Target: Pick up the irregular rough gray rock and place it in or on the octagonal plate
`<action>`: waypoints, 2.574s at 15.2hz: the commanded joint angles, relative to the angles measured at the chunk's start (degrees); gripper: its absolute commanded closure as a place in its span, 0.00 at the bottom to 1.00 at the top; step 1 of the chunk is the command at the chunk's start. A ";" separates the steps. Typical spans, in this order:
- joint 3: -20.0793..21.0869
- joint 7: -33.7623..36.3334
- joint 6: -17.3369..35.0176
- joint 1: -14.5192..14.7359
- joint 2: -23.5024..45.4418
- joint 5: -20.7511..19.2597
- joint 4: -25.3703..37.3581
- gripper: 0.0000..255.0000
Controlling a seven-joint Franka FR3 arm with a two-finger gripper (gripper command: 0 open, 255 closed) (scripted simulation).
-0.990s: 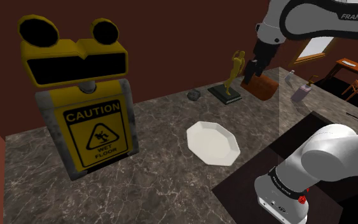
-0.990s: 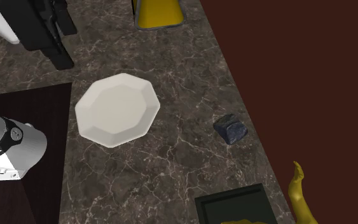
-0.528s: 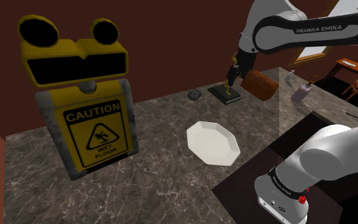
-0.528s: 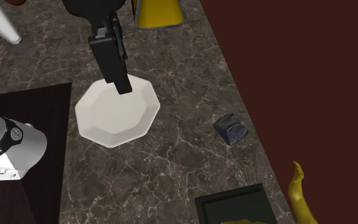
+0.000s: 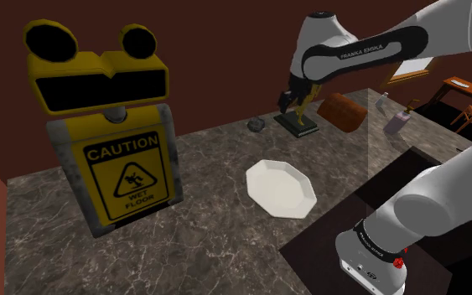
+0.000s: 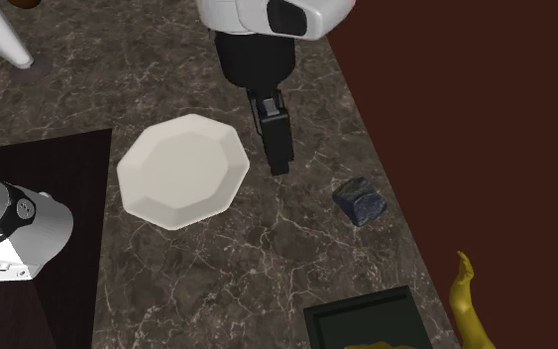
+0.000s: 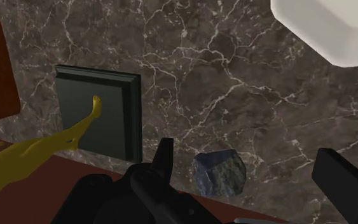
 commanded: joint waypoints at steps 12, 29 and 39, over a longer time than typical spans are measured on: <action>-2.22 6.74 11.16 -1.65 27.32 -7.50 19.51 0.00; -3.62 7.96 15.73 -2.31 36.67 -9.13 25.15 0.00; -3.62 7.96 15.72 -2.31 36.69 -9.12 25.18 1.00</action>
